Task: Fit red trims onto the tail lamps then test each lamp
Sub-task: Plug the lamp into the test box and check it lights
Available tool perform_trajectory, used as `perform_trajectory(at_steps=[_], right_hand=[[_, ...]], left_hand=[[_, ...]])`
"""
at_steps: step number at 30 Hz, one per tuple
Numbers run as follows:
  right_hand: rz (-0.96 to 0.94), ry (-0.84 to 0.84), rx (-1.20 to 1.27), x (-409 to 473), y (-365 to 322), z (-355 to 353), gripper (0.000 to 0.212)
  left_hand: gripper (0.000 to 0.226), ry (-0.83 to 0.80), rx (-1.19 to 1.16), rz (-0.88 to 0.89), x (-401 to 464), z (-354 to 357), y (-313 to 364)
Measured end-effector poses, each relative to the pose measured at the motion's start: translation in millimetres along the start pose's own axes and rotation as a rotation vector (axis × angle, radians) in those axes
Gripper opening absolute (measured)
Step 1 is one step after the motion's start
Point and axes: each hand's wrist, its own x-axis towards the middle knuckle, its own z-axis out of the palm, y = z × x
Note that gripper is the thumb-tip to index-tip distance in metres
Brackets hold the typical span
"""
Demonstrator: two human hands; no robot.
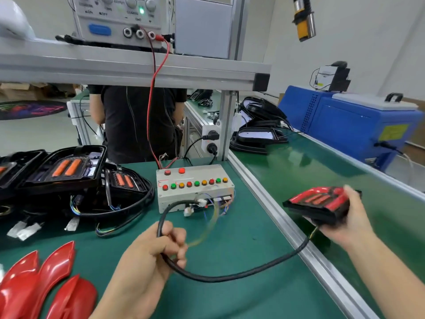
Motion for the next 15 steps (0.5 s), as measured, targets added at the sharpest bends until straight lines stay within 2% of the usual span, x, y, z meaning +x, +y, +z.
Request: perform_trajectory(at_steps=[4, 7, 10, 12, 15], right_hand=[[-0.03, 0.148, -0.074, 17, -2, -35, 0.029], [-0.061, 0.176, -0.119, 27, -9, -46, 0.037], [-0.115, 0.225, -0.289, 35, -17, -52, 0.034], [-0.163, 0.315, -0.53, 34, -24, -53, 0.049], [-0.42, 0.545, -1.181, 22, -33, -43, 0.07]], left_hand=[[0.037, -0.074, 0.086, 0.152, -4, 26, -8], [0.033, -0.095, 0.148, 0.188, -3, 42, -27], [0.026, -0.108, 0.294, 0.237, -6, 51, -48], [0.025, -0.103, 0.371, 0.265, -10, 54, -61], [0.037, -0.084, 0.476, 0.252, -16, 60, -77]])
